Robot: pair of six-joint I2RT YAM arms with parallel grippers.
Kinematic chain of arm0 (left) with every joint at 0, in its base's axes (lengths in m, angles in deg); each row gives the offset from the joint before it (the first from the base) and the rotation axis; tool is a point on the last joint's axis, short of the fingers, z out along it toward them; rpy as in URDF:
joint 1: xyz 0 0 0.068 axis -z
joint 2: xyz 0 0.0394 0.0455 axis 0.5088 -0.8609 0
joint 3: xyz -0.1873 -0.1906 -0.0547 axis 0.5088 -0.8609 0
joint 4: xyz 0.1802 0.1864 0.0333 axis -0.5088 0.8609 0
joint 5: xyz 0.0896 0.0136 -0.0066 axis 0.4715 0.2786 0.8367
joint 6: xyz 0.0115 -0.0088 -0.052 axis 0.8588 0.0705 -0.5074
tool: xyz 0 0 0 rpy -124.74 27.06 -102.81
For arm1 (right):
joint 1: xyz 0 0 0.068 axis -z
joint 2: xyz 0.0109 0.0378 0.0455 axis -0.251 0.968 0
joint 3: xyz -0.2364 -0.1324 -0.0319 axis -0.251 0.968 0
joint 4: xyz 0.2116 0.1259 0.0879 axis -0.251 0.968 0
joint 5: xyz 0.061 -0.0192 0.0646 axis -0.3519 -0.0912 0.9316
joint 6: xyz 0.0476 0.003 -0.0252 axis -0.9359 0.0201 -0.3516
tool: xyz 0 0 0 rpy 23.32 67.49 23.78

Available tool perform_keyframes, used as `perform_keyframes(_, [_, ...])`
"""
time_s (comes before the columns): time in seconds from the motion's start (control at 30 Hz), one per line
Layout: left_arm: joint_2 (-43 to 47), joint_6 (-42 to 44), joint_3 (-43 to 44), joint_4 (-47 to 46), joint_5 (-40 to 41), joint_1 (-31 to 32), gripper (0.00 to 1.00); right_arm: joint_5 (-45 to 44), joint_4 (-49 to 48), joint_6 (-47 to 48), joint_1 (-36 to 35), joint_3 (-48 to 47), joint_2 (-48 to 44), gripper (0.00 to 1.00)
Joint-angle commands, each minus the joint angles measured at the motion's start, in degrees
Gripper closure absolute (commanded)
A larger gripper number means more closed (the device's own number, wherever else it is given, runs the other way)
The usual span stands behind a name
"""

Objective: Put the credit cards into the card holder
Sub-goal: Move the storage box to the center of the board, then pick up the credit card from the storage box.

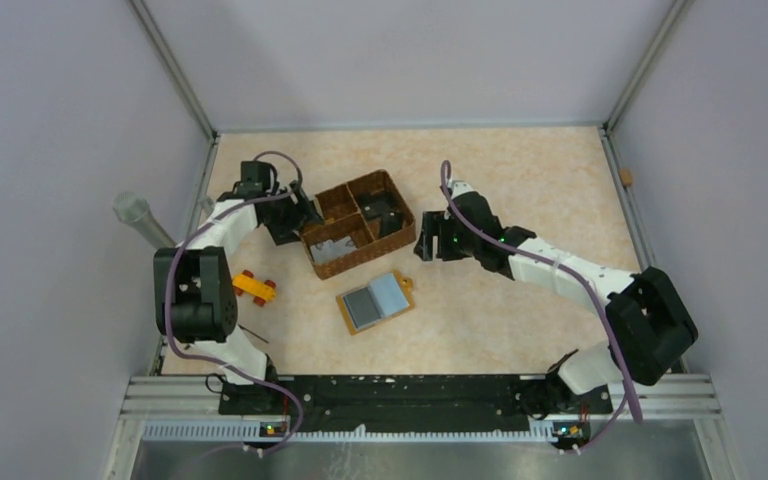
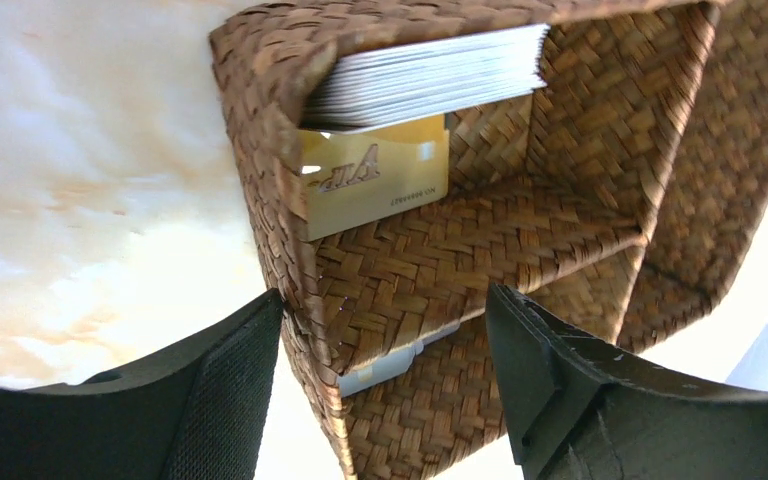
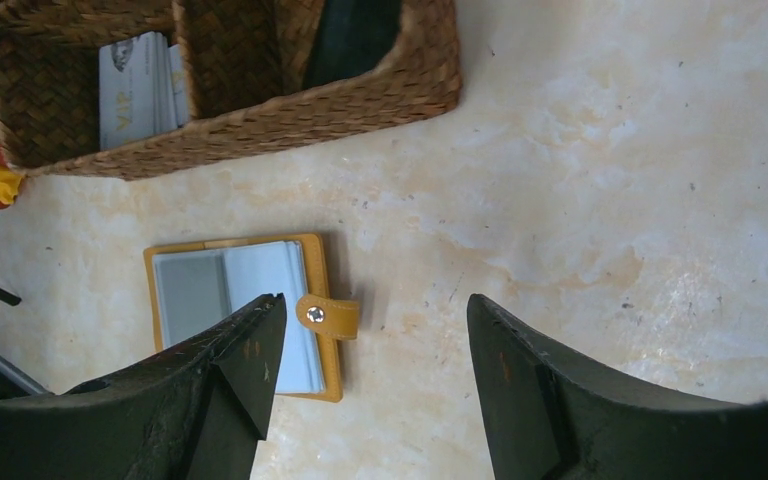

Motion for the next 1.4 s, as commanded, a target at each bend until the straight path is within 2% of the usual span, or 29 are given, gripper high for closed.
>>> perform_keyframes(0.0, [3.4,-3.2,-0.4,-3.9,-2.7,4.3,0.23,0.5,-2.0,-1.0,0.6,0.6,-2.1,0.32])
perform_keyframes(0.1, [3.1,-1.3,0.6,-1.8,-0.8,4.6,0.21,0.3,-2.1,-1.1,0.5,0.9,-2.6,0.32])
perform_keyframes(0.33, [0.9,10.1,10.2,11.3,12.6,4.6,0.13,0.2,-2.2,-1.1,0.6,1.5,-4.0,0.32])
perform_keyframes(0.47, [-0.4,15.4,14.4,13.9,17.7,4.6,0.09,0.5,-2.7,-1.2,0.5,1.7,-4.2,0.31])
perform_keyframes(0.67, [-3.5,24.8,17.6,13.0,12.7,4.6,0.07,0.7,-2.8,-1.1,0.5,2.0,-4.1,0.31])
perform_keyframes(0.87, [-4.2,33.6,16.4,7.6,9.3,4.6,0.07,0.4,-2.7,-1.1,0.5,2.5,-4.6,0.31])
perform_keyframes(1.37, [-11.4,41.8,20.4,5.4,8.8,5.1,0.08,0.1,-2.7,-1.8,0.5,3.4,-4.8,0.31])
